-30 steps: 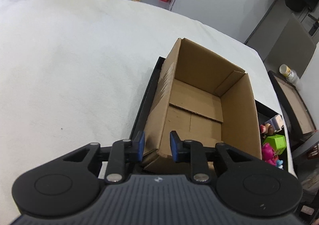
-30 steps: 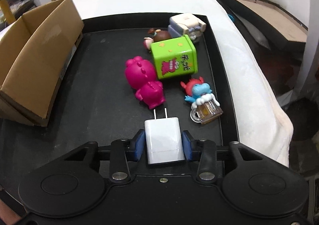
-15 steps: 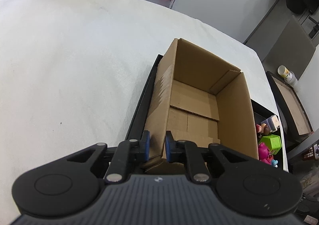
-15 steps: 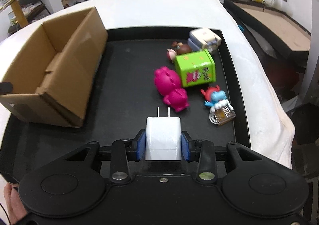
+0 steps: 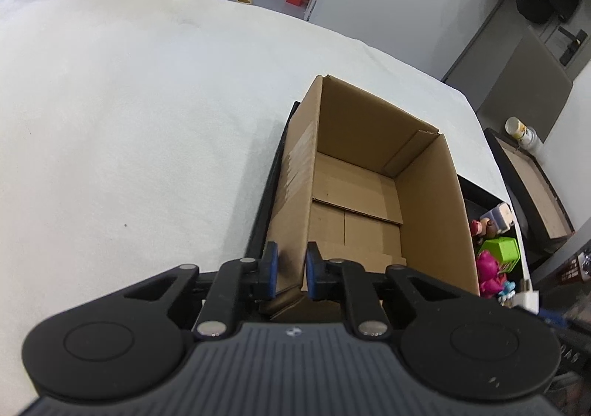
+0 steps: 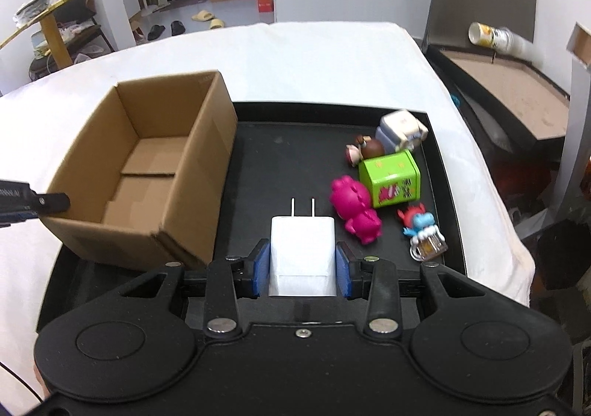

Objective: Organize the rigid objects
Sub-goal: 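Lift the white charger with the right gripper and carry it over the box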

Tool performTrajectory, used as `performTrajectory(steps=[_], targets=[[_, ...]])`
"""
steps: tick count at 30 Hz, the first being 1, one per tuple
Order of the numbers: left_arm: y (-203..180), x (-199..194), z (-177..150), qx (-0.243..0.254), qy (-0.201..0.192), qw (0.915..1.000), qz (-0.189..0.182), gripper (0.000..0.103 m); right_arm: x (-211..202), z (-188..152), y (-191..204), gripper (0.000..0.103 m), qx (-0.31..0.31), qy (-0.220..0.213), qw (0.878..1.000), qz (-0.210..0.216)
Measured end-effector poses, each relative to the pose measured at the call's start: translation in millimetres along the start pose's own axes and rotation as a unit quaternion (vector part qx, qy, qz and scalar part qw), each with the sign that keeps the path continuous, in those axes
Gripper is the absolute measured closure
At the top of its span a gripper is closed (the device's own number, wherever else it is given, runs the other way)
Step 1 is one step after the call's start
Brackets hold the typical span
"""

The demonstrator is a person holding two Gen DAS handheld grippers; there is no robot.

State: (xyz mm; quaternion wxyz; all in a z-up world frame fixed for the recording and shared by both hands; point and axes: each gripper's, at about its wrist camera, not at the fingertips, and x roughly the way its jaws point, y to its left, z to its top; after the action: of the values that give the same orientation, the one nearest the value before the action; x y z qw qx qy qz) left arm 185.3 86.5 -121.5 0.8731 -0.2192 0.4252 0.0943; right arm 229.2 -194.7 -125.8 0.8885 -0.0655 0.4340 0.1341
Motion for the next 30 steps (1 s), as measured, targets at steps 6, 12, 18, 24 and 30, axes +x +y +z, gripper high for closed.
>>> performTrajectory(steps=[6, 12, 18, 24, 30], targets=[[8.4, -2.1, -4.9, -0.006, 0.004, 0.9998, -0.021, 0.089, -7.0, 12.7, 14.7, 0.067, -0.012, -0.015, 1.000, 0.003], [15.0, -4.2, -9.1, -0.004, 0.005, 0.9992, -0.040, 0.089, -11.7, 29.9, 34.7, 0.067, -0.027, -0.037, 0.999, 0.007], [18.9, -5.7, -11.7, -0.003, 0.007, 0.9983, -0.058, 0.089, -7.7, 41.4, 57.4, 0.067, -0.037, -0.049, 0.998, 0.015], [24.1, -3.6, -9.6, 0.000, 0.010, 0.9973, -0.073, 0.088, 2.1, 48.1, 80.9, 0.067, -0.050, -0.049, 0.997, 0.024], [36.6, -2.5, -7.4, -0.010, 0.020, 0.9957, -0.090, 0.087, 14.8, 54.1, 100.8, 0.067, -0.067, -0.043, 0.996, 0.028]])
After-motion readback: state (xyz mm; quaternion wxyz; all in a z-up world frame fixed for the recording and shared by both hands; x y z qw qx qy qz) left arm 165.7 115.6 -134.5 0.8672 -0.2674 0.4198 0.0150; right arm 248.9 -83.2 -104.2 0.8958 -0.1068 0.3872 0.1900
